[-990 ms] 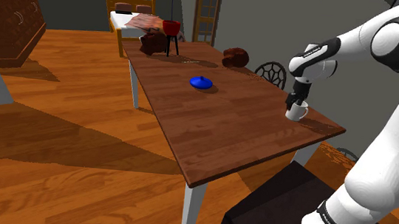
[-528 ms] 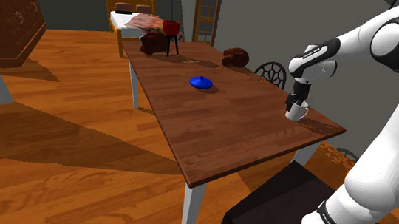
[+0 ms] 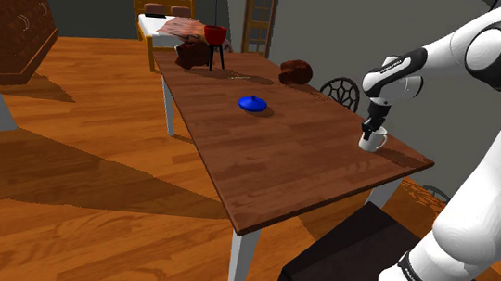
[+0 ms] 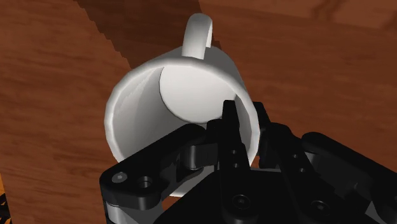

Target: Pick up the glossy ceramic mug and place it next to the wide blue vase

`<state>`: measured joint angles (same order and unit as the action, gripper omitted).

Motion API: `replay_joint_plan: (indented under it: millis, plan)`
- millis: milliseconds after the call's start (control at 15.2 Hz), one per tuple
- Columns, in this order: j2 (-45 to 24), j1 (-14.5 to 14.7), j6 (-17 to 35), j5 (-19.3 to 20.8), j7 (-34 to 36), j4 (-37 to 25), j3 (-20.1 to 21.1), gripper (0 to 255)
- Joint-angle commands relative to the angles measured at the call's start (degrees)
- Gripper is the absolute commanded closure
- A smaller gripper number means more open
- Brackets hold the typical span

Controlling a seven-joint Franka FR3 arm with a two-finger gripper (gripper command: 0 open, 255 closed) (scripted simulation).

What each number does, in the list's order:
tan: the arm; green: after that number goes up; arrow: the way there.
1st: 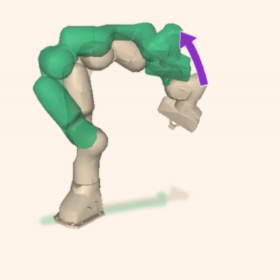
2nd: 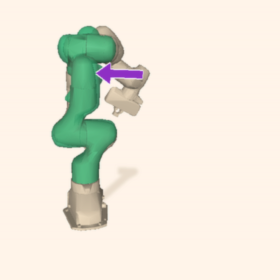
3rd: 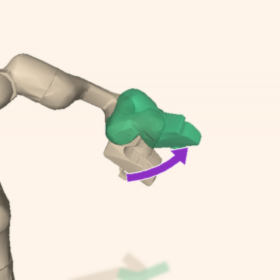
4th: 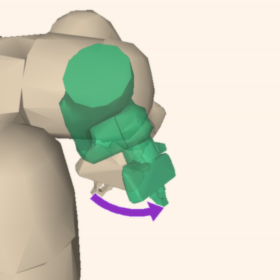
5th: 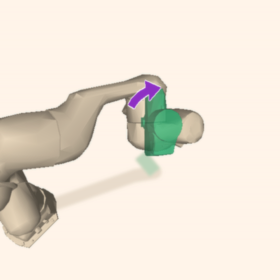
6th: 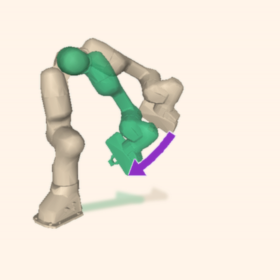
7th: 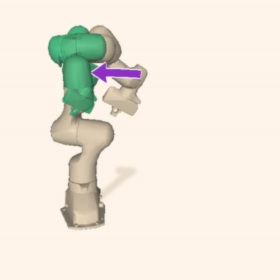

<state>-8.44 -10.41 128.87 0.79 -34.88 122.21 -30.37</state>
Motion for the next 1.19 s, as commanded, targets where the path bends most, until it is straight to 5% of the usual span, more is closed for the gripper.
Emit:
replay_joint_plan:
  millis: [0, 1122]
  plan:
    - [0.01, 0.0, 0.01, 0.0, 0.0, -0.01, 0.0, 255]
    - [6.27, 0.81, -11.73, 3.43, 1.76, -6.24, -0.26, 255]
